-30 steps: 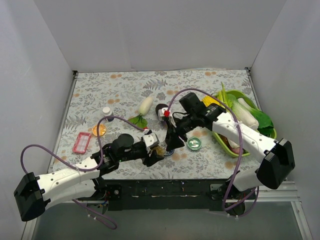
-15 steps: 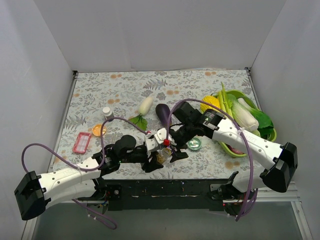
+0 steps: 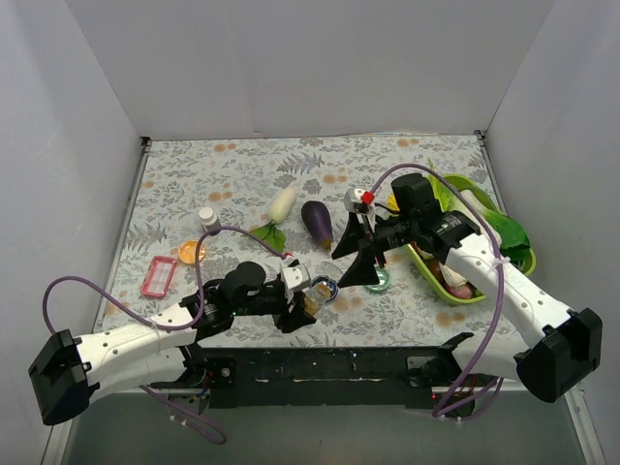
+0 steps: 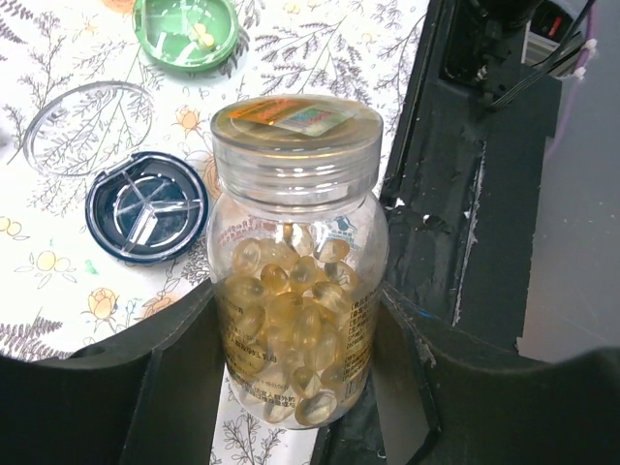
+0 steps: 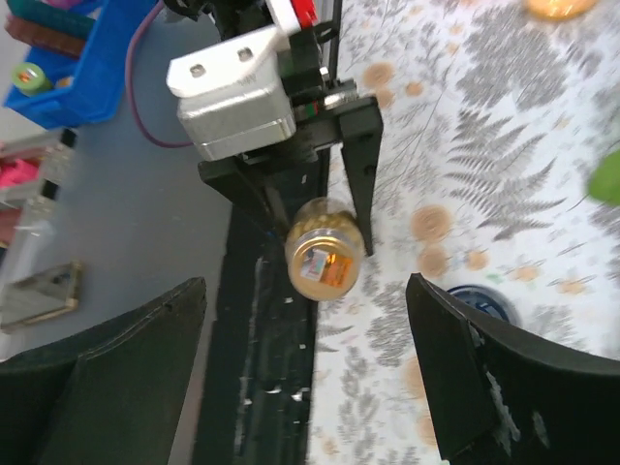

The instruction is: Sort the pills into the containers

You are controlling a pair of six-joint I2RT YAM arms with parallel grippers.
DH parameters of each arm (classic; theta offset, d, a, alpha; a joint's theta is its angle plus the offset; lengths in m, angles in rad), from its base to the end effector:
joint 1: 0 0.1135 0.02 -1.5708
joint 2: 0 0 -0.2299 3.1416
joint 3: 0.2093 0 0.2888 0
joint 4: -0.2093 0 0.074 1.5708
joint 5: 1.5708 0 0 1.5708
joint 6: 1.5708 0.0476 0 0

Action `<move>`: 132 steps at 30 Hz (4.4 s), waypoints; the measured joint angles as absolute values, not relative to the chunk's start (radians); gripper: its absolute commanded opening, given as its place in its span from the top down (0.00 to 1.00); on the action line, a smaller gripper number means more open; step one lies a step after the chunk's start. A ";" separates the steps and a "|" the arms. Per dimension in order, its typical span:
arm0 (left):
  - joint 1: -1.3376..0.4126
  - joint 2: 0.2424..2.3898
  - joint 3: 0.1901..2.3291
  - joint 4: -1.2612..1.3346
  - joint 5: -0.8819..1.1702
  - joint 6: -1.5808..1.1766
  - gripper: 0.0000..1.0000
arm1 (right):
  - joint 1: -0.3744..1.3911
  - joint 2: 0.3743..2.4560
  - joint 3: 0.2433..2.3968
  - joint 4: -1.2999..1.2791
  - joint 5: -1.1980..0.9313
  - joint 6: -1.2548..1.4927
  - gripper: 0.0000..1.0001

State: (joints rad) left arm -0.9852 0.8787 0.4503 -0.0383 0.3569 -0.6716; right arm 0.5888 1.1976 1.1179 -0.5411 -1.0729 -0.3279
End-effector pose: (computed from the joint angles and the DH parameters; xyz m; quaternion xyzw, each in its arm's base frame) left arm 0.1304 -0.2268 0.1744 0.2228 0.8131 -0.4825 0.2376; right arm 0.2273 0.2021 0.3086 -0.5478 0.5821 0.5018 0.3306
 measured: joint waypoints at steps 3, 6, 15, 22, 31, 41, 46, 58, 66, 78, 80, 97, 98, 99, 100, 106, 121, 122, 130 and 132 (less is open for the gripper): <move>-0.985 0.899 0.456 -0.045 0.340 -0.678 1.00 | 0.589 1.213 1.032 -0.452 -1.084 -0.173 0.13; -0.985 0.915 0.461 -0.044 0.323 -0.681 1.00 | 0.590 1.226 0.975 -0.388 -1.072 -0.059 0.14; -0.985 0.982 0.503 -0.034 0.295 -0.682 1.00 | 0.639 1.250 0.932 -0.304 -0.984 0.087 0.17; -0.985 0.992 0.506 -0.030 0.287 -0.681 1.00 | 0.669 1.296 0.932 -0.305 -0.929 0.098 0.26; -0.985 0.992 0.506 -0.015 0.276 -0.681 1.00 | 0.698 1.321 0.948 -0.322 -0.887 0.073 0.66; -0.985 0.960 0.506 -0.028 0.313 -0.649 1.00 | 0.711 1.325 0.996 -0.415 -0.958 -0.199 0.98; -0.985 0.933 0.506 -0.054 0.390 -0.617 1.00 | 0.753 1.321 1.055 -0.587 -1.007 -0.627 0.98; -0.985 0.920 0.506 -0.057 0.439 -0.599 1.00 | 0.773 1.322 1.107 -0.756 -1.043 -1.073 0.87; -0.985 0.916 0.506 -0.049 0.458 -0.618 1.00 | 0.765 1.335 1.100 -0.744 -1.108 -0.987 0.59; -0.985 0.905 0.503 -0.045 0.457 -0.651 1.00 | 0.761 1.338 1.099 -0.690 -1.101 -0.827 0.58; -0.985 0.904 0.500 -0.042 0.457 -0.652 1.00 | 0.761 1.337 1.099 -0.689 -1.098 -0.831 0.57; -0.986 0.926 0.481 0.027 0.497 -0.679 1.00 | 0.768 1.299 1.099 -0.813 -1.074 -1.188 0.56; -0.986 0.929 0.481 0.028 0.498 -0.682 1.00 | 0.768 1.303 1.099 -0.815 -1.074 -1.188 0.55; -0.986 0.931 0.480 0.027 0.499 -0.685 1.00 | 0.768 1.308 1.099 -0.816 -1.076 -1.183 0.55; -0.986 0.932 0.479 0.027 0.498 -0.688 1.00 | 0.768 1.312 1.099 -0.815 -1.077 -1.176 0.54; -0.986 0.933 0.464 0.035 0.498 -0.707 1.00 | 0.767 1.340 1.099 -0.813 -1.074 -1.073 0.37; -0.986 0.929 0.436 0.054 0.410 -0.759 1.00 | 0.764 1.343 1.149 -0.619 -0.895 -0.460 0.16; -0.985 0.928 0.436 0.054 0.403 -0.761 1.00 | 0.763 1.342 1.154 -0.602 -0.866 -0.402 0.16; -0.986 0.932 0.436 0.056 0.350 -0.772 1.00 | 0.761 1.338 1.155 -0.545 -0.739 -0.083 0.19; -0.986 0.939 0.437 0.056 0.338 -0.775 1.00 | 0.764 1.338 1.146 -0.541 -0.725 -0.047 0.21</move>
State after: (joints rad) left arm -0.9855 0.9386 0.4366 0.0563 0.3382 -0.7746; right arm 0.7639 1.3380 1.1458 -0.5411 -0.7250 -0.0475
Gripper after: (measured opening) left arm 0.510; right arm 0.816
